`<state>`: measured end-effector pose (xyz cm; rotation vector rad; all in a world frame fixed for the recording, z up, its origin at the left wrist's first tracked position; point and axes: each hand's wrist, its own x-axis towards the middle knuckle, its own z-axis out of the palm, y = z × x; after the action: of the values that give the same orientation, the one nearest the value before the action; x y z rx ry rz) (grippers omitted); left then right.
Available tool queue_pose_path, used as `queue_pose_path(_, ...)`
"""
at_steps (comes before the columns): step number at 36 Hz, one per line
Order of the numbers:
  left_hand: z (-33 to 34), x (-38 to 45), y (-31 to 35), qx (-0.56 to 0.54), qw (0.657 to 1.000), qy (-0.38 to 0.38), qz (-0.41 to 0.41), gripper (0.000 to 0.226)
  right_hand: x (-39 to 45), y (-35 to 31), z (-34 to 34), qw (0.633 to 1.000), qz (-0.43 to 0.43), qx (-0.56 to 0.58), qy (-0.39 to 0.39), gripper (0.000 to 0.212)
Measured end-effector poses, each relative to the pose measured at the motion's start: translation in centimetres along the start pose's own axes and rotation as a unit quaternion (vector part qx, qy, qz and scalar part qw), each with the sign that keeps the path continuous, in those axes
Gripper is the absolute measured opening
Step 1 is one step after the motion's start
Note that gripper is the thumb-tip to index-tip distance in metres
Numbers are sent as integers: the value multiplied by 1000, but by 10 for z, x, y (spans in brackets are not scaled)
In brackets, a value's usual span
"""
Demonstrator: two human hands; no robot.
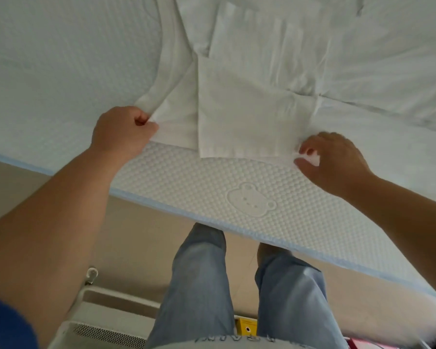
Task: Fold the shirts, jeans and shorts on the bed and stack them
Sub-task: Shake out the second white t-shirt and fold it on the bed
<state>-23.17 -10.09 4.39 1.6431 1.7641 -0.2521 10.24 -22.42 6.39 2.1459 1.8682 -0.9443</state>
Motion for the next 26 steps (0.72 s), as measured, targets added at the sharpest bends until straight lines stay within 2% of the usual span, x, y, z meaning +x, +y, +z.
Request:
queue_pose_path(3, 0, -6, 0, -28, 1000, -2, -3, 12, 9, 0, -10, 991, 39, 65, 111, 31)
queue_pose_path(5, -3, -7, 1, -56, 998, -5, -5, 15, 20, 0, -17, 981, 73, 109, 145, 42)
queue_pose_path(7, -6, -8, 2, -126, 992, -10, -15, 17, 36, 2, -21, 976, 122, 130, 125, 47)
queue_pose_path(9, -8, -9, 5, -218, 975, -28, -28, 15, 51, 5, -21, 975, 161, 129, 82, 44)
queue_pose_path(11, -11, -10, 4, -266, 962, -47, -39, 15, 61, 7, -23, 974, 171, 132, 68, 39)
queue_pose_path(13, -12, -9, -1, -251, 965, -57, -44, 16, 66, 10, -25, 977, 159, 120, 79, 35)
queue_pose_path(16, -7, -5, -7, -165, 985, -42, -38, 15, 71, 11, -26, 979, 146, 105, 95, 30)
queue_pose_path(20, 12, -9, -6, -62, 996, 44, -37, 11, 68, 2, -21, 979, 157, 96, 94, 30)
queue_pose_path(23, 23, -19, -11, -65, 986, 139, -63, 21, 60, -10, -20, 978, 150, 85, 120, 37)
queue_pose_path(26, 32, -31, -20, -113, 968, 165, -152, 29, 49, -26, -19, 980, 92, 86, 152, 41)
